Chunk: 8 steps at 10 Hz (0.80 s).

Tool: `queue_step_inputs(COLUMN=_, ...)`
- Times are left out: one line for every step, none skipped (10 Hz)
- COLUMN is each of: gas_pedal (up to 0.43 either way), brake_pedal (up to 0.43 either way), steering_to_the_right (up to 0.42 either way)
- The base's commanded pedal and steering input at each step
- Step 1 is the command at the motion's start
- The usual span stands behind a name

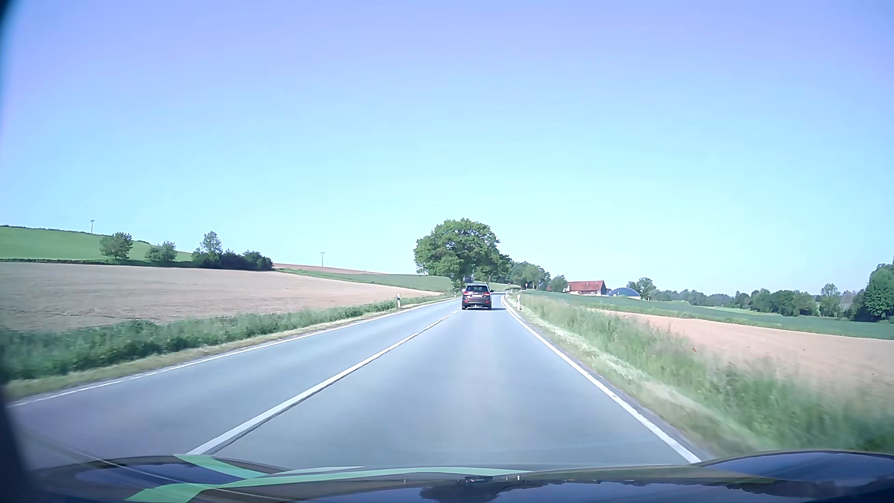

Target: Follow the waypoints while adhering to traffic rules and regulations

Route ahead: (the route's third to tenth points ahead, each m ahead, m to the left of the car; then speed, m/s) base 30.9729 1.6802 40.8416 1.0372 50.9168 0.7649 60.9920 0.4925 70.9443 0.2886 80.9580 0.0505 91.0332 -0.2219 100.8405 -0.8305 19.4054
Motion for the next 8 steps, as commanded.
queue_step_inputs(gas_pedal=0.209, brake_pedal=0.0, steering_to_the_right=0.003)
queue_step_inputs(gas_pedal=0.189, brake_pedal=0.0, steering_to_the_right=0.003)
queue_step_inputs(gas_pedal=0.13, brake_pedal=0.0, steering_to_the_right=0.003)
queue_step_inputs(gas_pedal=0.13, brake_pedal=0.0, steering_to_the_right=0.003)
queue_step_inputs(gas_pedal=0.118, brake_pedal=0.0, steering_to_the_right=0.003)
queue_step_inputs(gas_pedal=0.118, brake_pedal=0.0, steering_to_the_right=0.003)
queue_step_inputs(gas_pedal=0.118, brake_pedal=0.0, steering_to_the_right=0.003)
queue_step_inputs(gas_pedal=0.13, brake_pedal=0.0, steering_to_the_right=0.003)
